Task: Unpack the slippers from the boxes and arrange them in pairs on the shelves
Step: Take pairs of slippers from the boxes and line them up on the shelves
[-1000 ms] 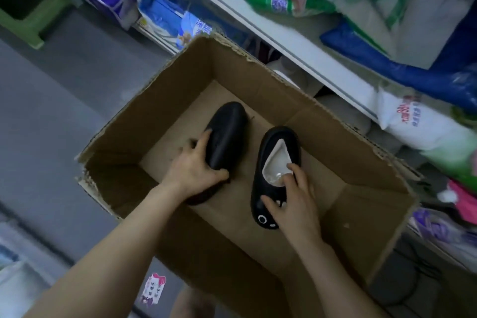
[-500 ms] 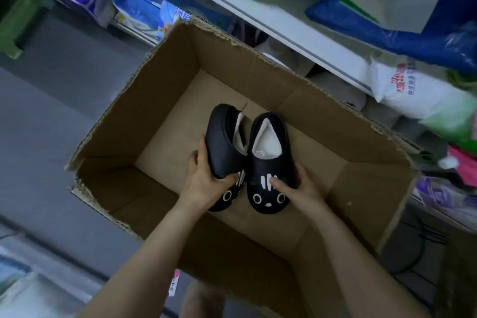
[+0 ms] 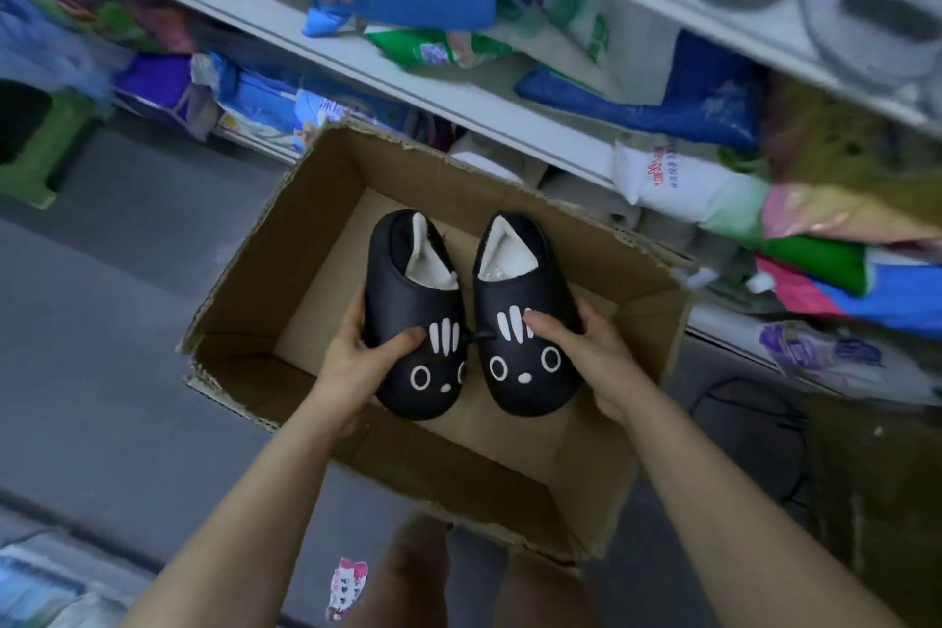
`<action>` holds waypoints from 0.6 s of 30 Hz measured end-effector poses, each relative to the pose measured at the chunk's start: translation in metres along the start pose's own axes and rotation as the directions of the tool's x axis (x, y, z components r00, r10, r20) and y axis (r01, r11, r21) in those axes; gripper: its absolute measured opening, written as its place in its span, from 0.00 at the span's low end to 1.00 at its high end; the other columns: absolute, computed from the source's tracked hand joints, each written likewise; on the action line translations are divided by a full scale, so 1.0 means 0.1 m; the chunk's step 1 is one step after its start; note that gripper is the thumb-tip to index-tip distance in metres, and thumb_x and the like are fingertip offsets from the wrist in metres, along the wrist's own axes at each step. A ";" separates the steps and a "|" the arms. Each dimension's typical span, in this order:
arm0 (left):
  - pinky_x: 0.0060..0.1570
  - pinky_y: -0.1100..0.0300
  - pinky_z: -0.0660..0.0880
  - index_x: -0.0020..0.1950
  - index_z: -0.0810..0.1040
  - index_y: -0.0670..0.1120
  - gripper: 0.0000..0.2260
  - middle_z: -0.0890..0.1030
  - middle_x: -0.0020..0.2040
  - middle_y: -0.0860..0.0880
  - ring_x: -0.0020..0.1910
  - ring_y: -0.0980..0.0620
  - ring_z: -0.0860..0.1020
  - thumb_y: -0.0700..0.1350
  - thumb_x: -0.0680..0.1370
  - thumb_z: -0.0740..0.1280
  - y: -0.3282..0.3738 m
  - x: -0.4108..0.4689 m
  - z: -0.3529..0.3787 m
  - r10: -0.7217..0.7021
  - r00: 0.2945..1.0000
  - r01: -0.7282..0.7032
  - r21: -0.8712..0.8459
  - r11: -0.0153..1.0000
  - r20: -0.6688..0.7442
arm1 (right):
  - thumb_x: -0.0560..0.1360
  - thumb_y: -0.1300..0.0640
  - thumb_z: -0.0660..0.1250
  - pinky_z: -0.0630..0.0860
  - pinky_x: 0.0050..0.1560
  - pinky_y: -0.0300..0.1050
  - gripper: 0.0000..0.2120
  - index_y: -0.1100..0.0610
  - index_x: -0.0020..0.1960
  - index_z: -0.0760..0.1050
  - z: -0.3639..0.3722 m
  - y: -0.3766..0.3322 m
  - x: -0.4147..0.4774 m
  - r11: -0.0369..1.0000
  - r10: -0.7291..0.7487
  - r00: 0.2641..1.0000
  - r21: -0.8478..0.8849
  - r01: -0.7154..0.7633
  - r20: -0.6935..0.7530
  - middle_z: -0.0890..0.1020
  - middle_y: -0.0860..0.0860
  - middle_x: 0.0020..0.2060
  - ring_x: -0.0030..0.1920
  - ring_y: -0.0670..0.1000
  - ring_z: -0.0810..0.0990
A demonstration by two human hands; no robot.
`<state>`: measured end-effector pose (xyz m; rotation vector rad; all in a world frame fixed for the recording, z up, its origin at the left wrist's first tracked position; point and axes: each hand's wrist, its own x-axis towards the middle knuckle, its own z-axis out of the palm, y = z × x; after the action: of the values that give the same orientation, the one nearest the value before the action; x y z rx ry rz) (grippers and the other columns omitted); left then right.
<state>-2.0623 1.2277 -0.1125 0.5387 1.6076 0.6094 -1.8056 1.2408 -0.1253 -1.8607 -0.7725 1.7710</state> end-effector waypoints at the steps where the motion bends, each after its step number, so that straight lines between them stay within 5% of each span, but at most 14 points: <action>1: 0.49 0.52 0.79 0.77 0.56 0.59 0.41 0.70 0.64 0.53 0.54 0.50 0.79 0.46 0.70 0.76 0.10 -0.12 0.00 -0.001 1.000 0.001 -0.020 1.000 0.013 | 0.67 0.45 0.77 0.79 0.49 0.42 0.31 0.42 0.67 0.70 -0.04 -0.07 -0.17 0.999 -0.034 0.999 0.016 0.034 -0.014 0.82 0.43 0.55 0.53 0.45 0.83; 7: 0.41 0.54 0.79 0.75 0.60 0.60 0.37 0.77 0.59 0.53 0.49 0.50 0.81 0.46 0.71 0.74 0.59 -0.90 0.19 0.054 0.988 -0.049 -0.039 0.998 0.146 | 0.64 0.35 0.76 0.79 0.57 0.49 0.34 0.40 0.67 0.71 -0.36 -0.25 -1.21 0.977 -0.192 0.967 0.055 0.204 -0.166 0.82 0.42 0.58 0.56 0.45 0.82; 13: 0.39 0.53 0.79 0.75 0.61 0.58 0.34 0.79 0.59 0.50 0.49 0.50 0.82 0.43 0.73 0.72 0.84 -1.56 0.69 0.113 0.951 -0.115 -0.010 0.993 0.289 | 0.72 0.49 0.75 0.78 0.59 0.50 0.21 0.45 0.63 0.75 -0.79 -0.17 -2.14 0.937 -0.267 0.900 0.124 0.325 -0.344 0.84 0.43 0.55 0.56 0.45 0.82; 18: 0.42 0.53 0.78 0.75 0.61 0.58 0.33 0.81 0.55 0.52 0.49 0.50 0.82 0.43 0.74 0.71 0.89 -2.05 1.31 0.175 0.910 -0.212 0.059 0.975 0.375 | 0.73 0.49 0.73 0.78 0.55 0.43 0.18 0.42 0.62 0.75 -1.36 0.02 -2.78 0.916 -0.277 0.858 0.152 0.372 -0.432 0.83 0.43 0.55 0.54 0.42 0.82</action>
<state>-1.9080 1.1699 0.0872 0.8430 1.2399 0.5398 -1.6748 1.0602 0.0887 -1.7321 -0.6436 1.1570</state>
